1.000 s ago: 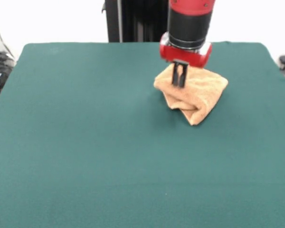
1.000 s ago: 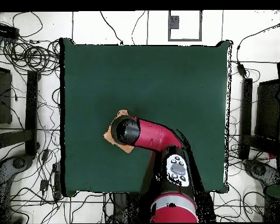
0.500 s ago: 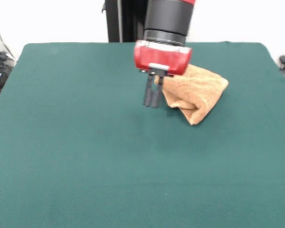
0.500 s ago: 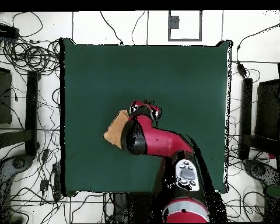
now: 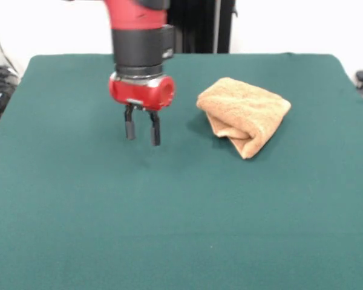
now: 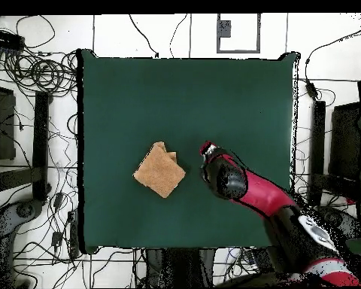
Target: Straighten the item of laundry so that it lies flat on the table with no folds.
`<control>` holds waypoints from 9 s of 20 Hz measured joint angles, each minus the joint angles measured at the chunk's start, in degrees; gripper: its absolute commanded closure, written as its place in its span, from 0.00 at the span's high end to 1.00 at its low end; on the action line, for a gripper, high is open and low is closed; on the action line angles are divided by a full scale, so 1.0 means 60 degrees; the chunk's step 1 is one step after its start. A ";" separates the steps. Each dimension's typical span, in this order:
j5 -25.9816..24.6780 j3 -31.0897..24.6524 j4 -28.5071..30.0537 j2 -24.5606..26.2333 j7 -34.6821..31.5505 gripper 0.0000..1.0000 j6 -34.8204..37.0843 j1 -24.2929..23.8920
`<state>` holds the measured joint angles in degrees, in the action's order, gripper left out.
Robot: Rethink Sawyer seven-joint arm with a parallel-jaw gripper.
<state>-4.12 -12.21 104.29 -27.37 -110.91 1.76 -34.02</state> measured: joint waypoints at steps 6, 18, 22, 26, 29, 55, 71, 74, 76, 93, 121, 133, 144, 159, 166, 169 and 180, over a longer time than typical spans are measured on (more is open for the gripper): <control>0.0427 -0.1497 0.0328 0.0747 0.0000 1.00 0.1176 -0.1928; 0.1587 -0.2767 0.0375 0.1723 0.0000 1.00 0.2377 -0.3085; 0.1738 -0.3056 0.0509 0.2054 0.0000 1.00 0.2888 -0.3063; 0.1776 -0.3433 0.0876 0.2432 0.0000 1.00 0.3398 -0.3025; 0.1788 -0.3606 0.1103 0.2605 0.0000 1.00 0.3568 -0.3020; 0.1951 -0.4026 0.1841 0.2781 0.0000 0.00 0.3765 -0.2986; 0.1091 0.0269 0.1085 -0.0292 -0.0417 0.00 0.3971 0.2576; 0.0392 0.1570 0.0627 -0.0804 -0.0457 0.00 0.3712 0.4312; 0.0093 0.2100 0.0442 -0.1002 -0.0459 0.00 0.3468 0.4958; -0.0234 0.3917 -0.0836 -0.1024 -0.0459 0.00 0.1698 0.4489; -0.0524 0.3194 -0.1315 -0.1662 -0.0459 0.00 0.1779 0.3586; -0.0050 -0.1814 -0.0401 0.0154 -0.0459 0.00 0.2283 -0.2297; 0.0605 -0.3869 0.0397 0.1502 -0.0459 1.00 0.5752 -0.2922; 0.1065 -0.4676 0.1057 0.2524 -0.0459 1.00 0.6788 -0.3095; 0.1065 -0.4860 0.1068 0.2756 -0.0459 1.00 0.6833 -0.3082; 0.1065 -0.4937 0.1080 0.2782 -0.0459 1.00 0.6884 -0.3084; 0.2153 -0.4995 0.1874 0.2707 -0.0459 1.00 0.7496 -0.3166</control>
<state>8.80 -42.18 115.53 -11.13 -113.67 46.73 -53.02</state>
